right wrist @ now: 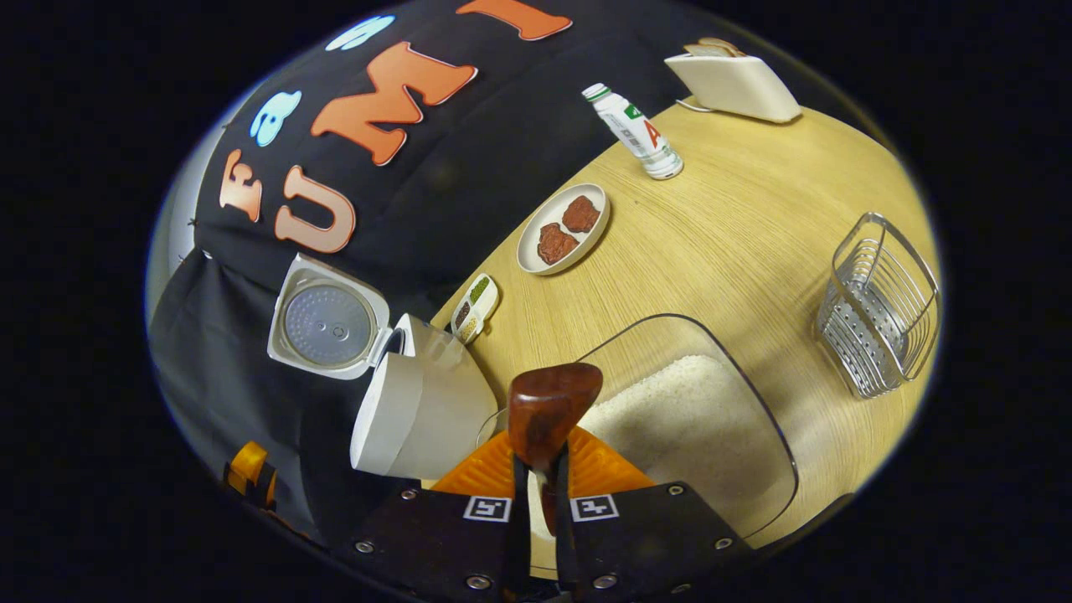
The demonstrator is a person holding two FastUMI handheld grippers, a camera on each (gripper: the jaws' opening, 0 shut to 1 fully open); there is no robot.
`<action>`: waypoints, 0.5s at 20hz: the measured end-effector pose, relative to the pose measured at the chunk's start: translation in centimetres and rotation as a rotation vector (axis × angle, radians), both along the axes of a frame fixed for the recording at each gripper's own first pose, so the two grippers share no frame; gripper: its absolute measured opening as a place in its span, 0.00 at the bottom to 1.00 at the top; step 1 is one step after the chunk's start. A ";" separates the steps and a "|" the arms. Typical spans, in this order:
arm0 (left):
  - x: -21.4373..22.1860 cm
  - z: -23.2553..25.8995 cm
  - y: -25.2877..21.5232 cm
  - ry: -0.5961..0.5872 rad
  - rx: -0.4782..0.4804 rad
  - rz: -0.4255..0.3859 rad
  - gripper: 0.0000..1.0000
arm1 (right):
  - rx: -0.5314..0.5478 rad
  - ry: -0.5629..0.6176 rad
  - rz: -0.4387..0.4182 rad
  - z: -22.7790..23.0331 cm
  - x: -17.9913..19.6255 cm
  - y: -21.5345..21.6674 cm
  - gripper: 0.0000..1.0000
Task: Close the left gripper, press the button to open the rice cooker; take a wooden spoon from the chopstick holder with the right hand, scoop a spoonful of rice and pour it into the rice cooker, then put the wooden spoon back into the chopstick holder.
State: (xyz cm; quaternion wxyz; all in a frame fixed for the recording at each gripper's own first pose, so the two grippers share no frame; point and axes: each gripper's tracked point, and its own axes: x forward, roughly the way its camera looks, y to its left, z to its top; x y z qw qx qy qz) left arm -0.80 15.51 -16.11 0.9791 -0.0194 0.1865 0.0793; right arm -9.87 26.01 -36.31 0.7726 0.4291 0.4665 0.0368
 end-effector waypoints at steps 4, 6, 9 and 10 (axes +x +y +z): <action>0.2 0.2 -0.8 0.002 0.023 -0.013 0.99 | 0.082 -0.020 -0.030 1.0 0.2 -1.3 0.12; 0.3 0.2 -1.4 0.004 0.024 -0.020 0.99 | 0.107 -0.028 -0.050 1.1 0.5 -2.4 0.12; 0.4 0.4 -2.0 0.002 0.028 -0.025 0.99 | 0.147 -0.029 -0.116 1.4 1.3 -4.6 0.12; 0.5 0.5 -2.3 0.000 0.032 -0.028 0.99 | 0.163 -0.032 -0.137 1.7 1.7 -5.3 0.12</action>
